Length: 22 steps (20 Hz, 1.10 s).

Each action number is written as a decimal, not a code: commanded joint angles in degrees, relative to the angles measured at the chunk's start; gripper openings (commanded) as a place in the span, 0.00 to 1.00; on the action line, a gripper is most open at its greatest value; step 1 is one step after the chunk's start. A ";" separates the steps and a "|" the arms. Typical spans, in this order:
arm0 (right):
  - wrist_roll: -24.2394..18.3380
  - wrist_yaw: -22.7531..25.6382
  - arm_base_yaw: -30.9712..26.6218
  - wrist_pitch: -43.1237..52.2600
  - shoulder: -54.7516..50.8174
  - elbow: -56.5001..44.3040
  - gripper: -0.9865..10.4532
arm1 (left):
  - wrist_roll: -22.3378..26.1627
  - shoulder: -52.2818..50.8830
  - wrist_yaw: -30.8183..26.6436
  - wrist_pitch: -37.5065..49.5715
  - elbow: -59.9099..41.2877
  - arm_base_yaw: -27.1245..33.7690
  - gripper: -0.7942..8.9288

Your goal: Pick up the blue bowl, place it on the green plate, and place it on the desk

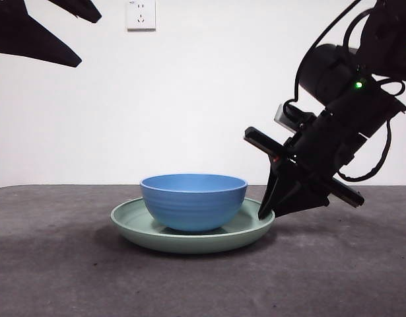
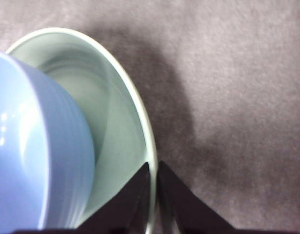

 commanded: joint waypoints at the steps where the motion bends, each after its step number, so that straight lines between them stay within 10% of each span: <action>1: 0.90 -0.33 0.35 0.94 0.70 0.98 0.10 | 0.28 0.31 0.35 0.24 0.35 -0.24 0.37; 15: 0.57 -0.09 0.39 -2.29 -2.82 0.98 0.29 | 0.28 0.31 0.33 -0.11 0.35 -0.22 0.37; 22: -8.55 3.63 0.35 -13.16 -22.62 0.98 0.28 | 0.28 0.31 0.31 -0.07 0.35 -0.22 0.37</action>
